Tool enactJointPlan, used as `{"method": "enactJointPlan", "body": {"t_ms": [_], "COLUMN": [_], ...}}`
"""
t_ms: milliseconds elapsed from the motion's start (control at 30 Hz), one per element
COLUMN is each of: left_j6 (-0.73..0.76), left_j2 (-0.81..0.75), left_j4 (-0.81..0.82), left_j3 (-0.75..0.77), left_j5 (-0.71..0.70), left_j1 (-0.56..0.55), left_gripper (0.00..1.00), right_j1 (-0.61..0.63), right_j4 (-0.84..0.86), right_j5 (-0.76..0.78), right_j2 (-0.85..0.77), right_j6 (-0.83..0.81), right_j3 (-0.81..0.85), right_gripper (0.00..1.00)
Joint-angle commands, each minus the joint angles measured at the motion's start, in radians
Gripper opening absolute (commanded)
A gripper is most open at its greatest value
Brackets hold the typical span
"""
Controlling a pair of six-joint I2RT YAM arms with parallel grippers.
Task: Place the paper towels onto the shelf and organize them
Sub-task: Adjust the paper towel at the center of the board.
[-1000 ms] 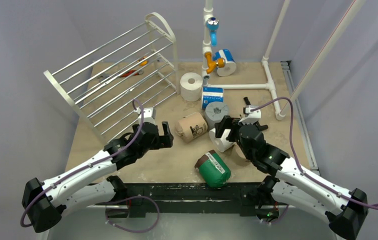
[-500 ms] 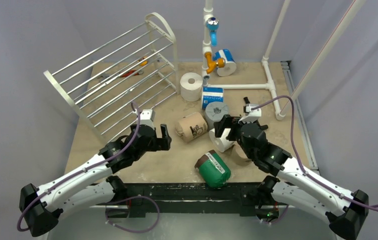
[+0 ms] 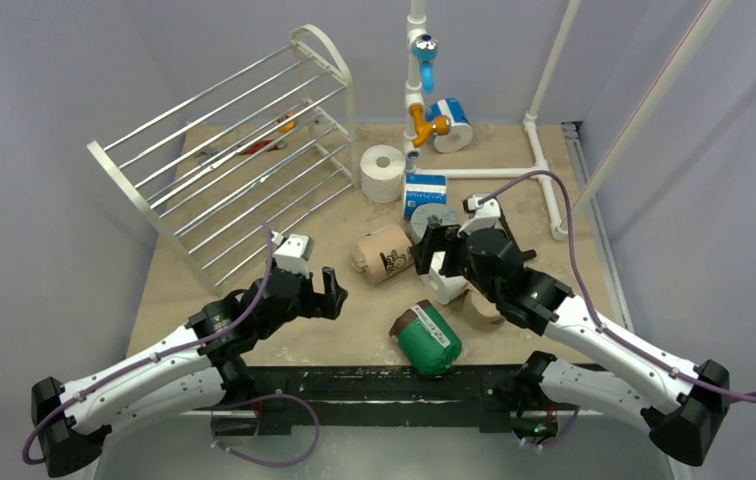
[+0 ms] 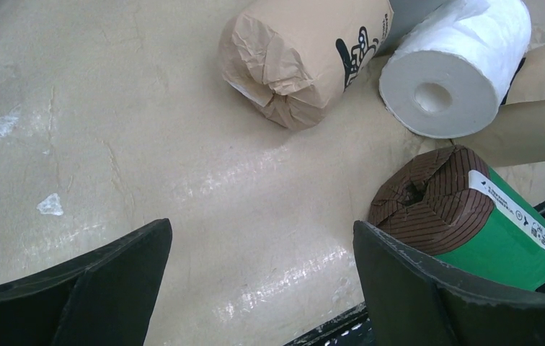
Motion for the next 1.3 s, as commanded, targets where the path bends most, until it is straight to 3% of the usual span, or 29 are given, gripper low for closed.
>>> {"method": "enactJointPlan", "body": {"t_ms": [0, 267, 667, 933, 1267], "left_j6": [0.006, -0.002, 0.003, 0.092, 0.089], "left_j2": [-0.072, -0.164, -0.107, 0.082, 0.263], "left_j4": [0.072, 0.089, 0.207, 0.409, 0.606], "left_j3": [-0.057, -0.12, -0.147, -0.108, -0.089], "left_j5": [0.027, 0.029, 0.148, 0.431, 0.515], "left_j1": [-0.011, -0.01, -0.01, -0.076, -0.103], "left_gripper": [0.95, 0.95, 0.92, 0.91, 0.92], "right_j1": [-0.003, 0.002, 0.01, 0.01, 0.009], "right_j4": [-0.059, -0.168, -0.186, -0.158, -0.249], "right_j5": [-0.117, -0.158, -0.287, -0.212, -0.262], "right_j2": [0.035, 0.02, -0.152, -0.306, -0.422], "right_j6": [-0.062, -0.026, 0.18, 0.288, 0.369], "right_j3": [0.068, 0.041, -0.137, -0.21, -0.248], "right_gripper": [0.96, 0.94, 0.92, 0.93, 0.93]}}
